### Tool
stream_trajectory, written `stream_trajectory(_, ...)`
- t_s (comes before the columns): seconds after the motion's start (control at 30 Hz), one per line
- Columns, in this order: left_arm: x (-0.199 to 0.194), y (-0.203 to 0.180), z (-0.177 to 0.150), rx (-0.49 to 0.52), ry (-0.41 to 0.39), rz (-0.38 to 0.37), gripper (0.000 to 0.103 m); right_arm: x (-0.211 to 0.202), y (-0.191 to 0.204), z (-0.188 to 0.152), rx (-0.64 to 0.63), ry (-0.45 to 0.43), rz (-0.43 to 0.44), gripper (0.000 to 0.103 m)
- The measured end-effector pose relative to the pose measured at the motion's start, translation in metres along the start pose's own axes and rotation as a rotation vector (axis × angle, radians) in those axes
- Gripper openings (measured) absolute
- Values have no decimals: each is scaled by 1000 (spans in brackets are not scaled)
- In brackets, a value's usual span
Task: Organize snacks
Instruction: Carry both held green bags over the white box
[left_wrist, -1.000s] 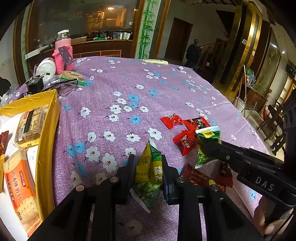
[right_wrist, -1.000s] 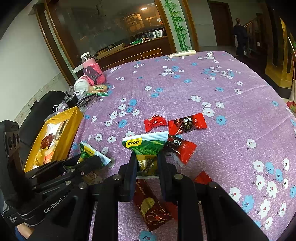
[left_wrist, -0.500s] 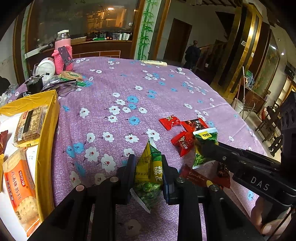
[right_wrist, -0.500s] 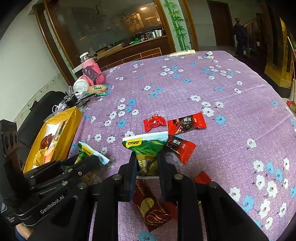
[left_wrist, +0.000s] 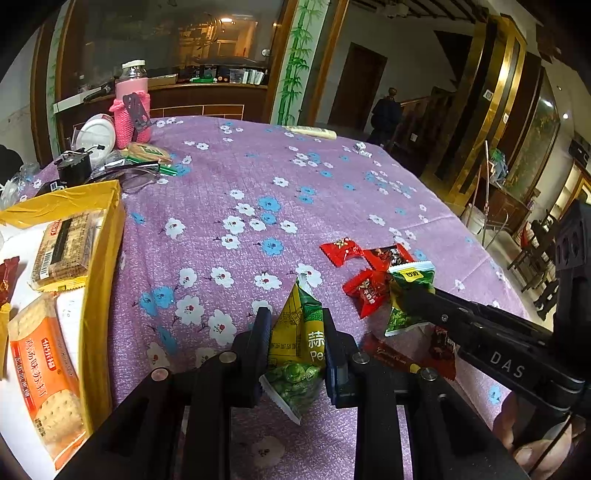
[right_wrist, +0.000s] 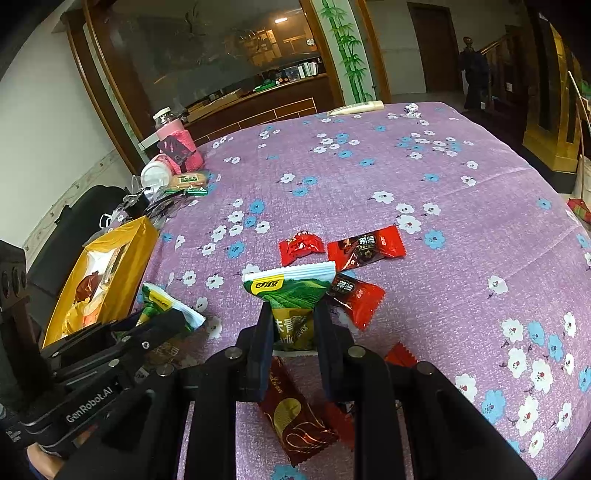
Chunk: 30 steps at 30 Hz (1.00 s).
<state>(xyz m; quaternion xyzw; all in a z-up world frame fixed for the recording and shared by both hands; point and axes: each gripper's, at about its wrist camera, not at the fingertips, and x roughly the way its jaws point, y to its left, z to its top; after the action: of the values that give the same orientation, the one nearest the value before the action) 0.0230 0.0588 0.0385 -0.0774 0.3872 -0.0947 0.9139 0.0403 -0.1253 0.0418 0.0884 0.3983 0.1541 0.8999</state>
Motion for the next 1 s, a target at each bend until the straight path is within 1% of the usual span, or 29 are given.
stream_trajectory(0.2,-16,6,-4,-25,-19,-2,25,-2,-3,-1,16,-14,-6,20)
stream_trajectory(0.43,-40,16,-8,-49,-47,-9,25,-5,1,-6,38,0,25,20)
stream_trajectory(0.63,-57,27,-13,-70,-72,2,25,-11,24,-17,-8,5,67,20)
stream_trajectory(0.77,-71,41,-18,-89,-82,18,25,-13,39,-24,-30,32,116,20)
stream_trajectory(0.9,-92,64,-23,-116,-113,55,25,-16,58,-32,-68,53,154,20)
stream_trajectory(1.0,-105,88,-29,-160,-128,86,26,-20,78,-38,-102,59,183,20)
